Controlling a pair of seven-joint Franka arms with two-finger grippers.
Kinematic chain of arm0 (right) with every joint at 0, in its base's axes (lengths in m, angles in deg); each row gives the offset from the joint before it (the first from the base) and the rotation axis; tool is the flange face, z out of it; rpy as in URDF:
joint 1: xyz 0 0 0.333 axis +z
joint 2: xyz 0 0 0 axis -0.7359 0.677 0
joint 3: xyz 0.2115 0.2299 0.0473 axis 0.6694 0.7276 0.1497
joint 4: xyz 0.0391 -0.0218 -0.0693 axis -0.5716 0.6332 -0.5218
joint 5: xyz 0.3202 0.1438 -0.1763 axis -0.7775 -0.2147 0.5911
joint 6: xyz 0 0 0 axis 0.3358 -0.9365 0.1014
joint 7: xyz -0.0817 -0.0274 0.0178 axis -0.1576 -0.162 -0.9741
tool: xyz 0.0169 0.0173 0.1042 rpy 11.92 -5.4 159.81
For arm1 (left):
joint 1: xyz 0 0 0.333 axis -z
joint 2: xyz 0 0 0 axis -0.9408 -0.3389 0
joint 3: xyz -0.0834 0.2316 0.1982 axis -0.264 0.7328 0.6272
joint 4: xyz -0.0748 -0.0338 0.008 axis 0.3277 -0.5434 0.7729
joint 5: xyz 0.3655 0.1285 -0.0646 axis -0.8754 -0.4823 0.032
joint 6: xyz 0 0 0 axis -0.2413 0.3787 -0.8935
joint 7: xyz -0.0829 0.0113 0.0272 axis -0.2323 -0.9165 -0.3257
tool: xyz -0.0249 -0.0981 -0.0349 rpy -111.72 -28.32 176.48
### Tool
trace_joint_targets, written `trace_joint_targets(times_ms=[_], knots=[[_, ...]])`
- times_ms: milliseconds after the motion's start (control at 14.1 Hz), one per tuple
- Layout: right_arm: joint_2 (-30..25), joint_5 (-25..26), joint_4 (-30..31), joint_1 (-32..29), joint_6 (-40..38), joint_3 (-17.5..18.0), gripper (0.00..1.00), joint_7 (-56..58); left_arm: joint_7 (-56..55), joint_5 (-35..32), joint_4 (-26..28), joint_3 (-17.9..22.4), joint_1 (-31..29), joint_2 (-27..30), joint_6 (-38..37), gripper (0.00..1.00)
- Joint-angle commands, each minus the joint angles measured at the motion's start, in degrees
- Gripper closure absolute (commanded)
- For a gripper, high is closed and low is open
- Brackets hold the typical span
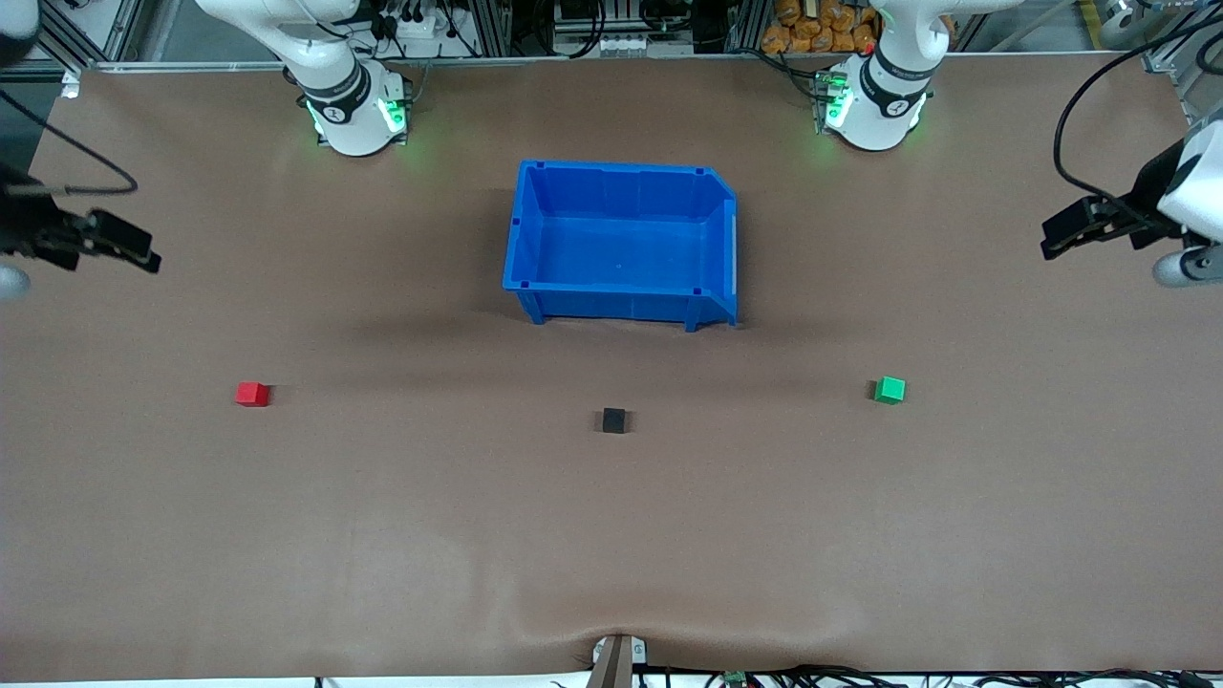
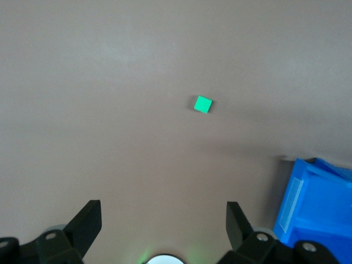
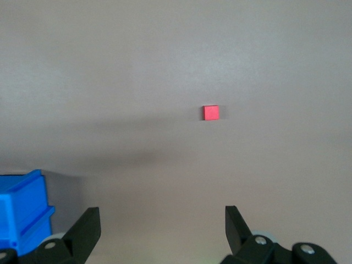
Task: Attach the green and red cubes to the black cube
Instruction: 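Grasp the red cube with the right gripper while the left gripper grasps the green cube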
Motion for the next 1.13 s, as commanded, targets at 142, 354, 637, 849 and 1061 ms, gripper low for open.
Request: trace_joint_targets(times_ms=[142,354,637,849,1061], knots=[[11.0,0.3,-1.5,-1.5,0.6,-0.3,0.0,-0.4,-0.4,2.3,-1.1,-0.8,1.3,-9.1,2.0,0.0],[18.6,0.2,-1.5,-2.2,2.7,-1.8,0.0,-0.3,-0.4,5.8,-0.6,-0.8,0.4,-13.2,12.4,0.0],[26.5,0.1,-1.5,-2.3,6.1,-3.3,0.0,-0.7,-0.3,5.6,2.2,-0.9,1.2,-18.9,21.3,0.0],[29.5,0.9,-1.0,-2.5,10.6,-3.3,0.0,-0.9,1.2,5.4,10.1,-1.2,1.3,-19.8,31.8,0.0],[33.1,3.3,-0.6,-2.9,16.9,-3.3,0.0,4.1,3.6,5.0,11.9,-1.2,1.9,-23.9,38.5,0.0]])
